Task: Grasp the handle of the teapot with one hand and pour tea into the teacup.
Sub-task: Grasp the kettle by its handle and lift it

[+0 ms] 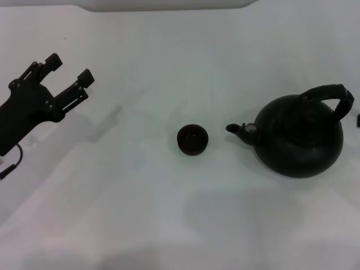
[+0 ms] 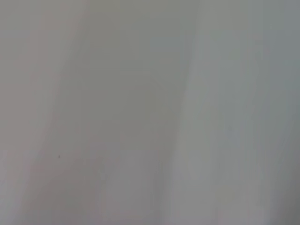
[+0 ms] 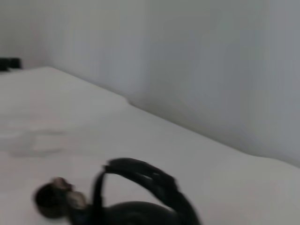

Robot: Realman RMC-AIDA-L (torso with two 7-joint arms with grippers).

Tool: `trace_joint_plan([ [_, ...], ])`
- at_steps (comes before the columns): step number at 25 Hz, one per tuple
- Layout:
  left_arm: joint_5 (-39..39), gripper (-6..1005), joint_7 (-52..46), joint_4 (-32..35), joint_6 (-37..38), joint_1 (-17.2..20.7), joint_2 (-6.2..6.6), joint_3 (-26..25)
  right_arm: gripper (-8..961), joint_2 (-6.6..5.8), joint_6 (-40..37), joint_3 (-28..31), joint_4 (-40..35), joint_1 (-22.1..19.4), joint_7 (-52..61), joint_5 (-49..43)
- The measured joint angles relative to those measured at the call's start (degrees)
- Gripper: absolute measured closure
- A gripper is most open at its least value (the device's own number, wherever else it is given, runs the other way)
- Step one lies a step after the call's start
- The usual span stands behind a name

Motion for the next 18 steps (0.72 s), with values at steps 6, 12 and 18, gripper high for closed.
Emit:
trace_joint_plan([
  [6, -0.1, 144, 0.2, -0.5, -0.5, 0.0, -0.1, 0.0, 84, 0.07, -4.2, -0.7, 1.6, 1.6, 1.2, -0.4],
  [12, -0.2, 145, 0.2, -0.7, -1.7, -0.1, -0.2, 0.0, 86, 0.06, -3.3, -0.2, 8.8, 6.5, -2.1, -0.1],
  [18, -1.6, 145, 0.1, -1.1, -2.9, 0.7, -0.2, 0.1, 87, -0.21, 0.4, 0.1, 11.7, 8.5, -4.1, -0.5],
])
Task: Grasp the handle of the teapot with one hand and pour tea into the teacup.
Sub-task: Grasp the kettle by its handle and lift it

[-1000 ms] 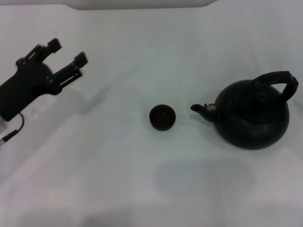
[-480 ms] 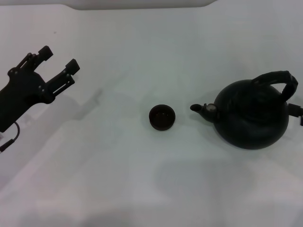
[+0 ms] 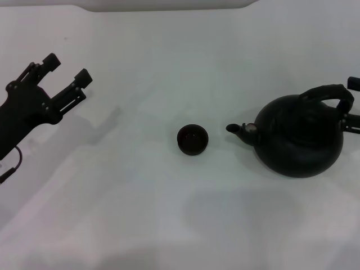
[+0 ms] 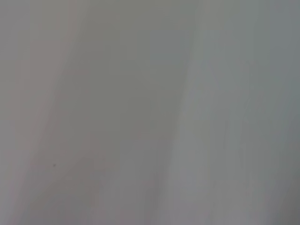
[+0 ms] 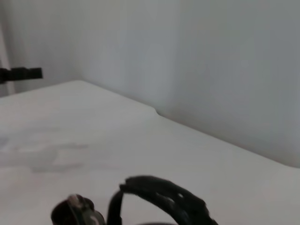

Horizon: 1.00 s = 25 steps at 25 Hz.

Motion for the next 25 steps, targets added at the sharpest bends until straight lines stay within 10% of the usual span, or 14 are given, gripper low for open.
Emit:
trace_joint_plan([
  [25, -0.2, 147, -0.3, -2.0, 0.8, -1.4, 0.27, -0.1, 432, 0.42, 5.0, -0.5, 0.6, 1.3, 0.0, -3.4],
])
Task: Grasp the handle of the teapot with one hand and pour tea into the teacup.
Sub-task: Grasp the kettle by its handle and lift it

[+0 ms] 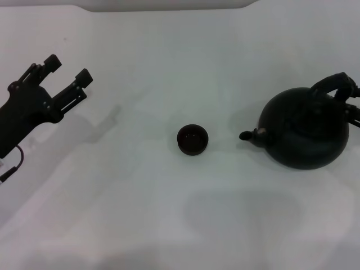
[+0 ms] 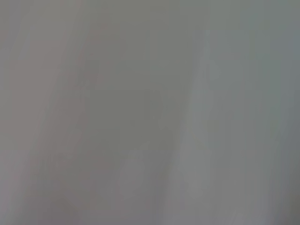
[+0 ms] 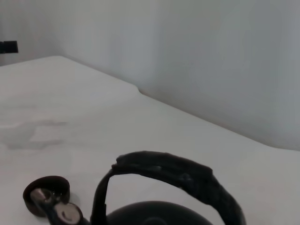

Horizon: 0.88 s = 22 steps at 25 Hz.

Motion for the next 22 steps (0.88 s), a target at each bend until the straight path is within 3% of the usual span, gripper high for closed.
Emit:
trace_joint_plan([
  [11, 0.1, 148, 0.2, -0.8, 0.1, 0.0, 0.03, 0.0, 742, 0.01, -0.7, -0.3, 0.0, 0.2, 0.2, 2.0],
  [22, 0.0, 149, 0.3, -1.0, 0.1, 0.0, 0.09, 0.0, 776, 0.45, 0.6, -1.6, 0.8, 0.3, -0.5, 3.2],
])
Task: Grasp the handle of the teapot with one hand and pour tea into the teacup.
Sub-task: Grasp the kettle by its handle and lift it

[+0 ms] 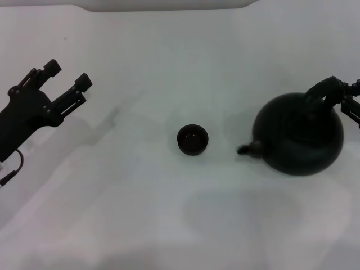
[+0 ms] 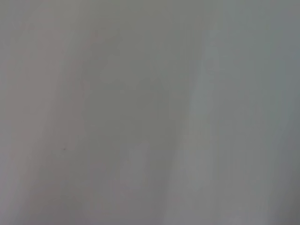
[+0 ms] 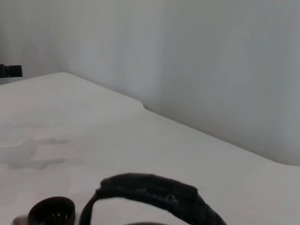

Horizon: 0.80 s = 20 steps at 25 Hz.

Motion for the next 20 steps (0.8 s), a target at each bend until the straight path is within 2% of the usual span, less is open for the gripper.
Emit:
trace_joint_plan([
  [9, 0.0, 149, 0.1, -0.6, 0.0, 0.1, -0.09, 0.0, 814, 0.03, 2.4, -0.1, 1.4, 0.4, -1.4, 3.1],
  [14, 0.0, 148, 0.1, -1.2, 0.0, 0.0, -0.09, 0.0, 824, 0.08, 3.5, -1.1, 2.3, 0.8, -1.9, 8.1],
  [17, 0.0, 149, 0.3, -1.8, 0.0, 0.0, -0.1, -0.4, 828, 0.11, 6.0, -4.2, 2.4, 0.6, -5.2, 13.3],
  [20, 0.0, 151, 0.3, -2.1, 0.1, 0.0, -0.12, -0.7, 829, 0.18, 10.1, -9.9, 2.1, -0.2, -11.3, 20.3],
])
